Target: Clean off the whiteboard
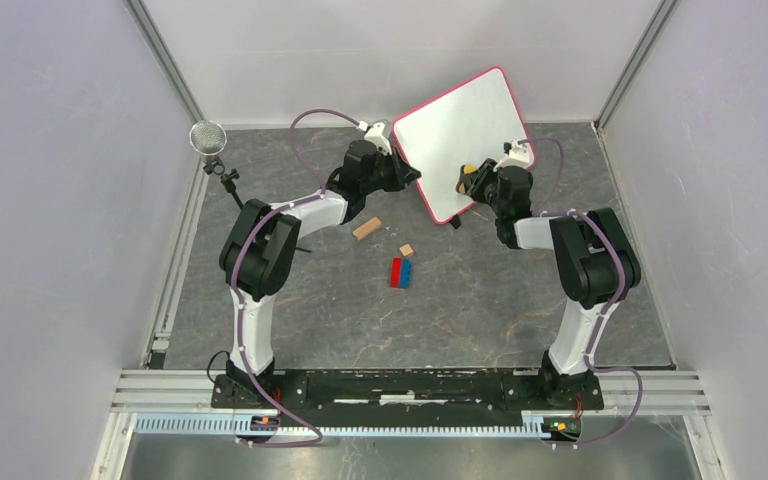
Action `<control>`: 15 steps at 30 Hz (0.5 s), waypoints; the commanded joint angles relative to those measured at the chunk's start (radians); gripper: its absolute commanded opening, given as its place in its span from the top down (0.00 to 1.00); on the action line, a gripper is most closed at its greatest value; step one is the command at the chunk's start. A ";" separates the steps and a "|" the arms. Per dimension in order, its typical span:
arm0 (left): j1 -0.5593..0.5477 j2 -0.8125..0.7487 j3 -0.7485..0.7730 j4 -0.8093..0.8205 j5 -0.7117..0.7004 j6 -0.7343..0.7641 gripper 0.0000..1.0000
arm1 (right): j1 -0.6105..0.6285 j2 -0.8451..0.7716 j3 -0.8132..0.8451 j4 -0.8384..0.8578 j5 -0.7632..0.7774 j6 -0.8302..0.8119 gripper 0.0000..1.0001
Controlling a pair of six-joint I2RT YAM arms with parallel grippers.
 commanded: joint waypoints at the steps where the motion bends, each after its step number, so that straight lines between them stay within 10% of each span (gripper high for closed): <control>1: 0.008 -0.039 -0.023 -0.055 -0.093 0.145 0.98 | 0.006 0.025 -0.019 -0.133 0.070 0.020 0.99; 15: 0.010 -0.143 -0.134 -0.031 -0.097 0.140 0.98 | 0.014 -0.310 -0.047 -0.238 0.063 -0.238 0.99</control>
